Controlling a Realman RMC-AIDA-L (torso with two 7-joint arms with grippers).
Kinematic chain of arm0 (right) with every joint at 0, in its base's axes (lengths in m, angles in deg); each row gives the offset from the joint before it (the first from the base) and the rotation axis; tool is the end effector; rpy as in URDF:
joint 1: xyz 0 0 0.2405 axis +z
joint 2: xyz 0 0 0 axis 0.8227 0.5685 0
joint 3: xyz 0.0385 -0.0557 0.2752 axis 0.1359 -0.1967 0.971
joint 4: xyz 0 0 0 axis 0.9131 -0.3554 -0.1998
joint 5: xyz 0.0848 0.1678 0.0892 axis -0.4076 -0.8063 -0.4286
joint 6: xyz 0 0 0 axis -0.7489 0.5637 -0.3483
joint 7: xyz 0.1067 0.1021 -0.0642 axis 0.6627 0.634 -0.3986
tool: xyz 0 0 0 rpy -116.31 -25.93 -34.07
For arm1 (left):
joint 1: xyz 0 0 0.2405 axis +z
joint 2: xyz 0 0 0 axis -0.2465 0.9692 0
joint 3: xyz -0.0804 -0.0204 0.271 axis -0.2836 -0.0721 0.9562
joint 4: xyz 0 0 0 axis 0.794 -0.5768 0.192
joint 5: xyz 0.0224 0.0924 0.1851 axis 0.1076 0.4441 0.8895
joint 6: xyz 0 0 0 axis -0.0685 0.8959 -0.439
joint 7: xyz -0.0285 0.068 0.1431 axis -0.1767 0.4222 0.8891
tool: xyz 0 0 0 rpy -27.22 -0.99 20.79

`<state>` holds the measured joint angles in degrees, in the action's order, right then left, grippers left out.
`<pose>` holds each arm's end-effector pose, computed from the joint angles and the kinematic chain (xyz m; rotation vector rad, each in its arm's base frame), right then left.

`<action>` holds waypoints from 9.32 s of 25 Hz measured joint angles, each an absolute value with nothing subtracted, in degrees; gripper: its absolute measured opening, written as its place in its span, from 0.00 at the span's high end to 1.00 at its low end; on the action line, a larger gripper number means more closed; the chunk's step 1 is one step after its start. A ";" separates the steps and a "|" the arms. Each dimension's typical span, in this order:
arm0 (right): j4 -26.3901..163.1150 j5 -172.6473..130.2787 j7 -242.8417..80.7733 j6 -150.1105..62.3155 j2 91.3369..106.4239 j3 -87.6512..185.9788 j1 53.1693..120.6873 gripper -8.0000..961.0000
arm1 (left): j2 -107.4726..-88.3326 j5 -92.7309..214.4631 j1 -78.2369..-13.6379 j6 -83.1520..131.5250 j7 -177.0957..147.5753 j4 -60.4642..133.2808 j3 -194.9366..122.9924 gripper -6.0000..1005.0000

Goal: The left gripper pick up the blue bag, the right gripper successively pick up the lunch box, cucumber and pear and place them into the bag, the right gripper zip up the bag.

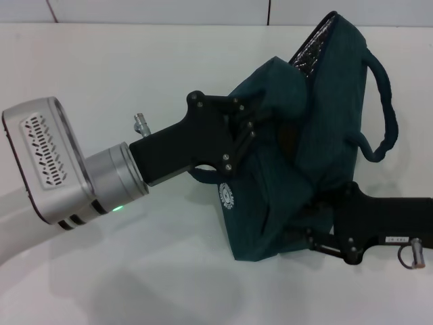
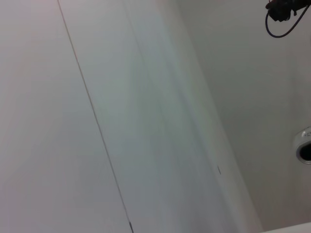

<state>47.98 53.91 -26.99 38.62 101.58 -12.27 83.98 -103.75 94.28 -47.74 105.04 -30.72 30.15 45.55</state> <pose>0.2625 0.2989 -0.0697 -2.9266 0.2323 0.8778 -0.2160 0.3200 -0.0947 -2.3592 0.2129 -1.0908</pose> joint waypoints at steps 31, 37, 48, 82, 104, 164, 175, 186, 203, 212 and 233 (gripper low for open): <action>41.44 54.96 -23.23 36.24 101.63 -11.59 79.43 0.38 | -103.74 91.66 -46.87 104.57 -30.69 28.83 47.90 0.93; 41.57 54.47 -23.48 35.92 101.85 -12.41 79.80 0.35 | -103.75 91.66 -47.19 104.53 -30.70 28.72 48.27 0.93; 41.88 54.35 -23.54 36.37 102.28 -17.22 81.41 0.36 | -103.75 91.68 -47.40 104.74 -30.70 28.59 48.73 0.93; 42.76 52.96 -27.00 39.69 102.08 -14.57 79.60 0.46 | -103.75 91.68 -47.16 104.90 -30.52 28.51 48.73 0.93; 45.94 48.49 -40.03 38.66 102.35 -15.84 79.85 0.94 | -103.74 87.96 -45.90 105.88 -31.15 28.50 50.73 0.93; 44.57 35.14 -46.12 29.89 102.34 -29.15 95.57 0.96 | -103.05 65.02 -26.66 115.63 -44.17 29.47 60.81 0.11; 43.72 31.94 -46.53 28.22 102.34 -33.64 95.81 0.96 | -102.87 71.37 -26.97 115.06 -44.63 30.01 62.83 0.11; 42.16 31.82 -46.65 28.15 102.35 -34.07 95.59 0.96 | -103.07 73.12 -28.49 109.15 -45.37 30.62 62.94 0.12; 41.95 28.30 -49.64 28.34 102.35 -34.10 93.78 0.96 | -103.14 73.70 -31.96 103.28 -37.95 31.16 62.75 0.44; 42.66 22.23 -53.10 27.52 102.34 -34.09 91.70 0.96 | -103.22 73.06 -35.72 94.09 -36.12 30.21 62.57 0.77; 43.75 14.02 -54.85 27.39 102.34 -33.93 89.16 0.96 | -103.31 74.11 -37.64 92.00 -36.08 30.19 62.88 0.91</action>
